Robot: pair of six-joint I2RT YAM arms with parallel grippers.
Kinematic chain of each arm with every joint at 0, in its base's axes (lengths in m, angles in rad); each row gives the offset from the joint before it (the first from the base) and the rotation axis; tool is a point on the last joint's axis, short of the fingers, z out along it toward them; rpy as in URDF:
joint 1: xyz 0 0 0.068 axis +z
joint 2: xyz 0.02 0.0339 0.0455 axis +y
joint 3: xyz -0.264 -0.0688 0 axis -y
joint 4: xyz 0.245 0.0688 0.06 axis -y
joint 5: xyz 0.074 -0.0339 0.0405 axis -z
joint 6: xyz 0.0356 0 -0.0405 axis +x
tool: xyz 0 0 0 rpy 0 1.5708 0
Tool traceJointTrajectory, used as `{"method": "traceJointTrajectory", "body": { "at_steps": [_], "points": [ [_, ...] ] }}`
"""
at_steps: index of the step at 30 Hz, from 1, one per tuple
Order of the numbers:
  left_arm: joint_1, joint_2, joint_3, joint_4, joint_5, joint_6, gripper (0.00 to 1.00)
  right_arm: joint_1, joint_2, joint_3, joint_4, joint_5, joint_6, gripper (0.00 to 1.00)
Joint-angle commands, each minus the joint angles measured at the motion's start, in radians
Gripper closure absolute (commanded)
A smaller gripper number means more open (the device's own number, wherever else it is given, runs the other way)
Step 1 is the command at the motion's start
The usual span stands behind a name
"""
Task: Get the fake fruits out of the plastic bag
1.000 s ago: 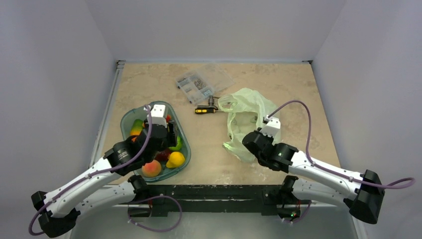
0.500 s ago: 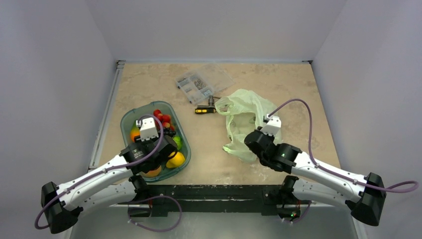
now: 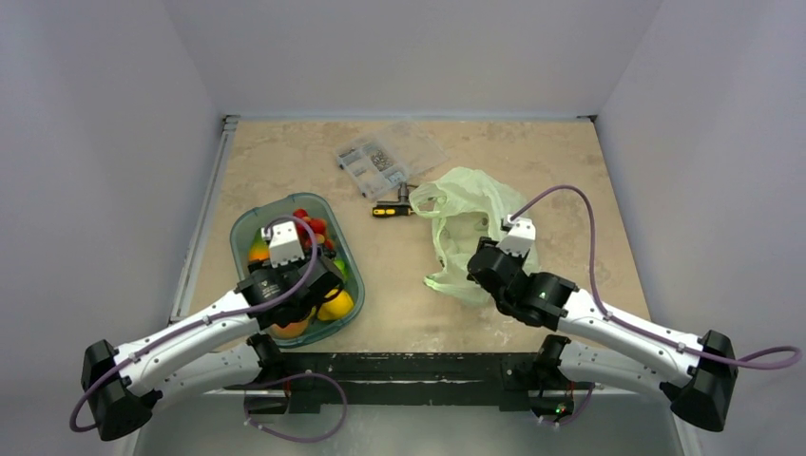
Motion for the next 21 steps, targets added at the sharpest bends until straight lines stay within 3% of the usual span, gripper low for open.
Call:
{"method": "traceJointTrajectory", "body": {
  "at_steps": [1,10,21],
  "points": [
    [0.002,-0.057,0.081,-0.009,-0.030,0.044,0.00,-0.003,-0.021,0.066,-0.015,0.011,-0.020,0.43],
    [0.002,-0.221,0.265,0.039,0.052,0.350,0.00,-0.003,-0.068,0.216,-0.132,0.010,-0.076,0.03],
    [0.002,-0.393,0.470,0.179,0.211,0.670,0.01,-0.003,-0.170,0.480,-0.171,-0.032,-0.335,0.01]
  ]
}}
